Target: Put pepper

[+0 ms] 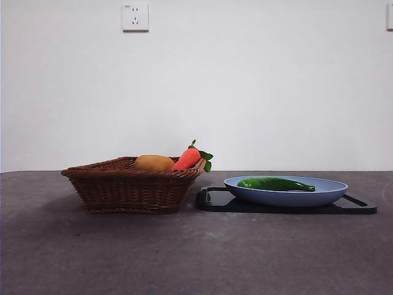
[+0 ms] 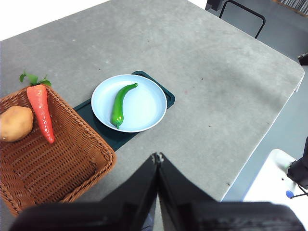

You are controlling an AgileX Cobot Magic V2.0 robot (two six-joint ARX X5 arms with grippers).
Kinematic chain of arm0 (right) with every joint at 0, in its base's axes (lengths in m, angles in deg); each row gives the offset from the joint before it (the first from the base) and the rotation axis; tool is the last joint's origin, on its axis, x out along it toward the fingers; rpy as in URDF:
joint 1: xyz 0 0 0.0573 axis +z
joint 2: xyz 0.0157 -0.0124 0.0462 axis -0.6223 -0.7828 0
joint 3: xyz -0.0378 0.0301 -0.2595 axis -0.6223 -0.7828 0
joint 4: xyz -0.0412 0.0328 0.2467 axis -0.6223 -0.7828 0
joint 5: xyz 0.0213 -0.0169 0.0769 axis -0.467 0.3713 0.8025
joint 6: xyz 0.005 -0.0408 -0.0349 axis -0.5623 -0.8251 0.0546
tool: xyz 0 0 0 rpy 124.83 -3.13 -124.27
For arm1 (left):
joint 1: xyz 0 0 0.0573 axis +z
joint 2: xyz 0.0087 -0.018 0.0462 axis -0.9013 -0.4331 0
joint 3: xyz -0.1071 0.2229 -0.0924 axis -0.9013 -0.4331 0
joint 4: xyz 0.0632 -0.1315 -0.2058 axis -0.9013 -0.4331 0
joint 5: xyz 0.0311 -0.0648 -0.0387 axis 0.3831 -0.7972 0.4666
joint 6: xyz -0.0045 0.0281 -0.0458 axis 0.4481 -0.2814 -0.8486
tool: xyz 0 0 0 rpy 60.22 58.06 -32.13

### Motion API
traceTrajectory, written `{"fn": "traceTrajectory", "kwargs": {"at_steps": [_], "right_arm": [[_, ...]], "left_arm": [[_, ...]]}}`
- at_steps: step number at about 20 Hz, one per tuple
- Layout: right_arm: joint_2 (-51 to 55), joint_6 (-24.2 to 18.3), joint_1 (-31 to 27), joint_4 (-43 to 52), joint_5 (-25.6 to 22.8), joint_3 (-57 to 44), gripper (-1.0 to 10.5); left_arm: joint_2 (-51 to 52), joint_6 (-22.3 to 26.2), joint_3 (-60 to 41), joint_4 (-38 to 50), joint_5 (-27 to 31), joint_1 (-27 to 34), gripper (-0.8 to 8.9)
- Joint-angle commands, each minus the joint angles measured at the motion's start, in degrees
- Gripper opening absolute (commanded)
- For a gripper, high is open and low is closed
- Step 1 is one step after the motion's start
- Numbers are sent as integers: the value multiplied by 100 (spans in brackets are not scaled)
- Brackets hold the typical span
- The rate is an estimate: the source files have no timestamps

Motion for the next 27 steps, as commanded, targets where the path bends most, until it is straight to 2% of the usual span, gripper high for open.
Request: {"fn": "traceTrajectory", "kwargs": {"at_steps": [1, 6, 8, 10, 11, 14, 18, 21, 24, 27], "right_arm": [[-35, 15, 13, -81, -15, 96, 11], [-46, 15, 13, -81, -17, 96, 11], [-46, 15, 13, -81, -15, 96, 11], [-46, 15, 13, -81, -15, 96, 11], [-46, 15, 13, -81, -15, 96, 11], [-46, 15, 13, -81, -17, 96, 11], [-68, 15, 13, -81, -15, 96, 11], [-68, 15, 13, -81, -17, 96, 11], [-68, 15, 13, -79, -15, 96, 11], [-68, 15, 13, -81, -17, 96, 11]], "left_arm": [[-57, 63, 118, 72, 2, -33, 6], [-52, 140, 118, 87, 35, -22, 6], [9, 330, 118, 339, 525, 223, 6], [138, 535, 107, 909, 835, 706, 6], [267, 667, 103, 1167, 798, 1032, 6], [831, 667, -197, 1963, 704, 1930, 6], [2096, 964, -1906, 3703, 798, 2966, 6], [3136, 1010, -3558, 4857, 1300, 3493, 8], [3958, 933, -4951, 5414, 1362, 3703, 8], [4542, 841, -6030, 5464, 1364, 3805, 8]]}}
